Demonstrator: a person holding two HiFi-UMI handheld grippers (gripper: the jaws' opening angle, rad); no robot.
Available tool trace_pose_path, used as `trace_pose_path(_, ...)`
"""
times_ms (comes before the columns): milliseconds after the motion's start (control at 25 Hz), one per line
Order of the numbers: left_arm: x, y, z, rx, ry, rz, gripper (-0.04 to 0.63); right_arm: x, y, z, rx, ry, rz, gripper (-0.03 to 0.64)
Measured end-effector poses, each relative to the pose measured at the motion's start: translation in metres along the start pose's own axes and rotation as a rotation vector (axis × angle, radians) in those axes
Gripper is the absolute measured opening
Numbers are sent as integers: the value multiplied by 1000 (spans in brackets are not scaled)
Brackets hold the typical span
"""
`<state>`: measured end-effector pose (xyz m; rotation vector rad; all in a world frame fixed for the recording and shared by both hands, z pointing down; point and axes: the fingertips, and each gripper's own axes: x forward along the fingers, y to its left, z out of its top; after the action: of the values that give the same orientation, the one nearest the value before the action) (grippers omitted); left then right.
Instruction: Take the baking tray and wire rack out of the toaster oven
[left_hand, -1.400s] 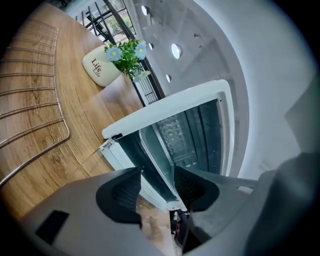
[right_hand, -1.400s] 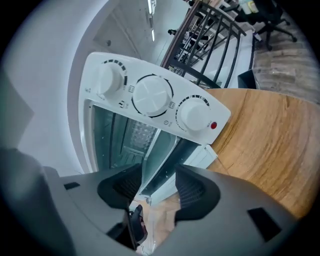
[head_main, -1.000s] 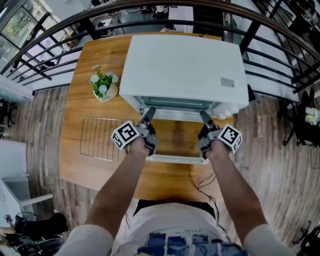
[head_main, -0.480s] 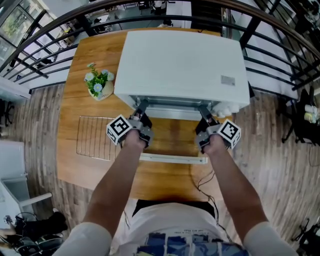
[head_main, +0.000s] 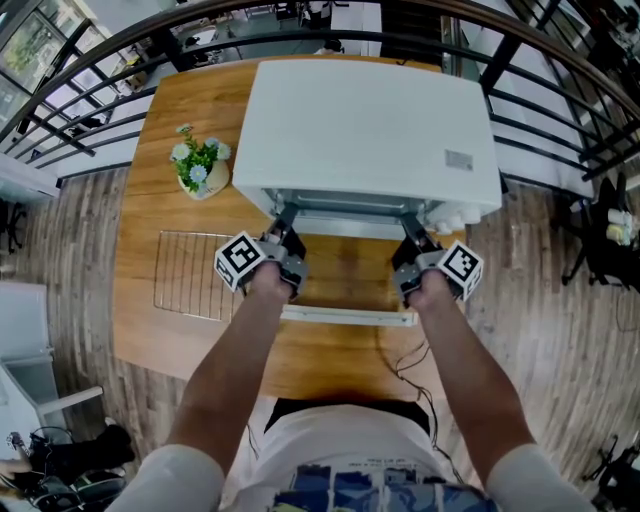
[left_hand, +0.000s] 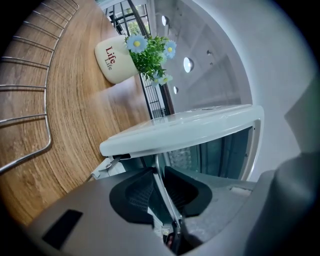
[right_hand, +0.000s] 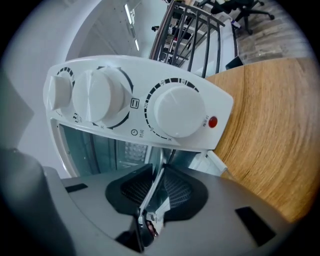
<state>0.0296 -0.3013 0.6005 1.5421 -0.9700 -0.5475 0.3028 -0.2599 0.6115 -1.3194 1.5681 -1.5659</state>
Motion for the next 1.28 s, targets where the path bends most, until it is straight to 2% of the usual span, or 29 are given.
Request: trace_pose_path(1280, -71, 7, -34, -60, 28, 20, 58, -64, -10, -42, 21, -6, -21, 57)
